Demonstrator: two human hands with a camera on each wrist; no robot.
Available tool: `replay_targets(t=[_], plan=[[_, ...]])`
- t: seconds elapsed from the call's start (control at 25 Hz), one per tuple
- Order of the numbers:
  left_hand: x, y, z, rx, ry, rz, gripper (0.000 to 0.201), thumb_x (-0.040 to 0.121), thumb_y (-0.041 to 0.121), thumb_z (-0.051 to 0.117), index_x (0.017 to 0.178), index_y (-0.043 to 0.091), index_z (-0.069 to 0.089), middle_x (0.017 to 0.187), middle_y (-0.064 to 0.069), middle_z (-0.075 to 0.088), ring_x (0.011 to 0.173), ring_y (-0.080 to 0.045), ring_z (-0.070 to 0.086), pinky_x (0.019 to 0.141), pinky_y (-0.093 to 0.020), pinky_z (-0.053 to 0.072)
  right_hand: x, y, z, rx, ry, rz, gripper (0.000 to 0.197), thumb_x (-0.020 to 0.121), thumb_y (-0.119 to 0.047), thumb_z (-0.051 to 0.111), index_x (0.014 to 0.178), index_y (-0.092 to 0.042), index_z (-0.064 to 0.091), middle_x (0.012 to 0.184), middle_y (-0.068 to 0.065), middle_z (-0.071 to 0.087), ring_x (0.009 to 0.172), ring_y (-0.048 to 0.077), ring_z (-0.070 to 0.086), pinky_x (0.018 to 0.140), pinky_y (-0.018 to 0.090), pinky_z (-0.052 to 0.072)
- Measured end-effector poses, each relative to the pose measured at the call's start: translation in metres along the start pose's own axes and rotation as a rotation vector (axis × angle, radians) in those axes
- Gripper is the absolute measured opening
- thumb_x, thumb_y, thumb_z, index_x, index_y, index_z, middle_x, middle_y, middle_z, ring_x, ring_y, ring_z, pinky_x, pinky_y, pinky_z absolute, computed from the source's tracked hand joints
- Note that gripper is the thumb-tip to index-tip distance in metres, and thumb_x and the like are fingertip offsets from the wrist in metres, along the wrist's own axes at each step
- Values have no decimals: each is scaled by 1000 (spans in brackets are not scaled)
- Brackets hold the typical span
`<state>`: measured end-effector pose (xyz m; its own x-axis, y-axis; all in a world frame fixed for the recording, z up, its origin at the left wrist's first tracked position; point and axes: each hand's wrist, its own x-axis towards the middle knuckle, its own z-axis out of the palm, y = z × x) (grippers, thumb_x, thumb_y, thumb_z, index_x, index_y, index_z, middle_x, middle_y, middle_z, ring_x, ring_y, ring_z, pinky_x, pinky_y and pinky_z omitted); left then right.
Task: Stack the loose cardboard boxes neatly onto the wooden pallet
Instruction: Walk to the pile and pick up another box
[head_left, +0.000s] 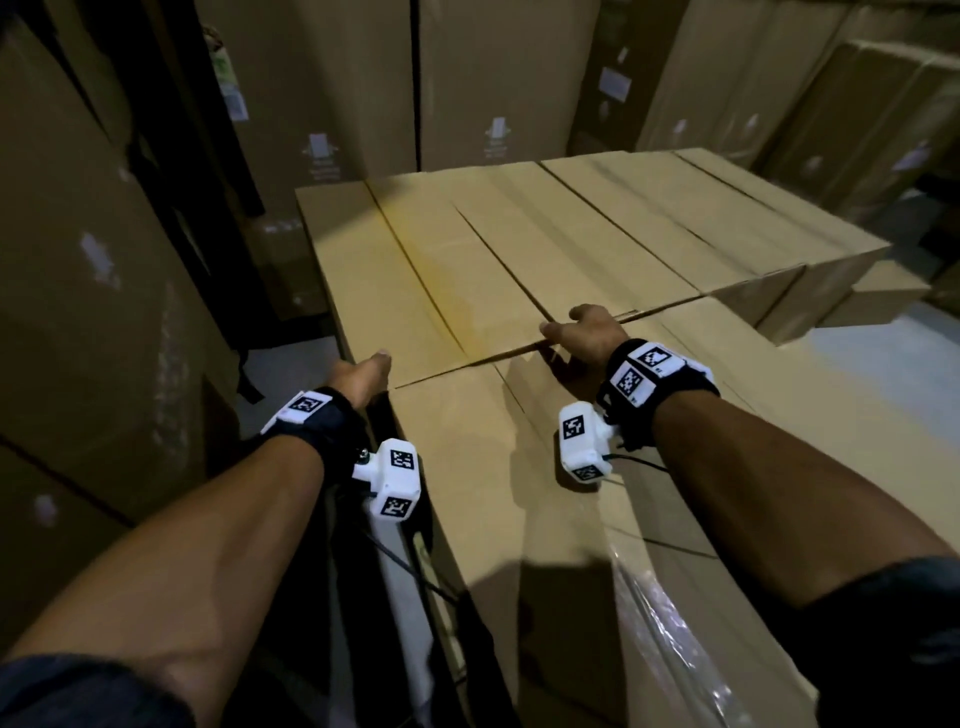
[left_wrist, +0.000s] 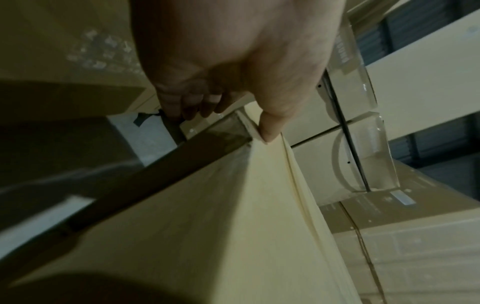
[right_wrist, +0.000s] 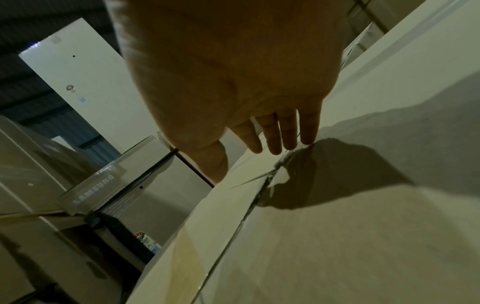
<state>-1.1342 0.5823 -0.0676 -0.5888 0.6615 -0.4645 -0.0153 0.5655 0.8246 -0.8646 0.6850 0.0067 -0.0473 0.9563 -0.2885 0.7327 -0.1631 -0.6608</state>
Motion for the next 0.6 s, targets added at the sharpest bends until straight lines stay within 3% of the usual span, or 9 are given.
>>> replay_targets(t=[0.12,0.24,0.28,0.36,0.48,0.52,0.56,0.6], plan=[[12,10,4,-23,-67,-55,77,87,49,67,139,-5,46,134,-7,52,125,-34,52,92,-33,40,24,-11,5,-119,-10,6,49,91,-40,67,122,-3,64,122,17,65,103,31,61,94,40,49],[39,20,4,-72,-94,-71,69,91,41,68,141,-1,46,137,-15,53,123,-35,53,90,-36,43,53,-26,9,-134,-27,12,52,85,-42,72,117,-2,65,115,12,65,98,28,60,96,38,51],[47,27,0,-91,-105,-85,68,90,41,69,141,1,47,137,-16,55,121,-35,55,91,-37,45,64,-33,11,-137,-39,18,54,80,-44,74,114,-3,66,115,13,67,100,31,63,97,42,53],[63,42,-5,-117,-143,-105,64,92,39,66,142,3,48,125,-12,61,109,-31,60,85,-34,47,83,-46,15,-137,-50,32,53,75,-43,76,111,-5,65,111,18,69,101,37,67,92,51,57],[77,62,-9,-99,-211,-80,49,102,30,52,143,4,48,104,-7,60,93,-26,57,75,-28,45,115,-61,25,-184,-76,38,55,66,-48,77,105,-11,66,107,15,70,95,36,69,88,51,59],[80,67,-9,-97,-207,-79,46,102,29,51,142,5,50,92,-6,57,81,-26,54,68,-27,43,117,-69,28,-219,-80,40,56,62,-50,76,103,-14,66,107,13,70,95,36,69,87,51,59],[86,71,-11,-103,-195,-84,45,102,30,52,140,6,52,86,-5,54,74,-24,51,68,-27,41,120,-78,31,-257,-87,33,54,62,-50,74,102,-15,65,108,13,69,96,36,68,88,50,59],[92,72,-11,-102,-201,-90,46,101,31,54,138,5,53,91,-6,57,80,-25,54,74,-29,41,118,-86,32,-296,-87,18,50,66,-48,73,102,-14,63,109,13,66,98,36,66,90,49,58]])
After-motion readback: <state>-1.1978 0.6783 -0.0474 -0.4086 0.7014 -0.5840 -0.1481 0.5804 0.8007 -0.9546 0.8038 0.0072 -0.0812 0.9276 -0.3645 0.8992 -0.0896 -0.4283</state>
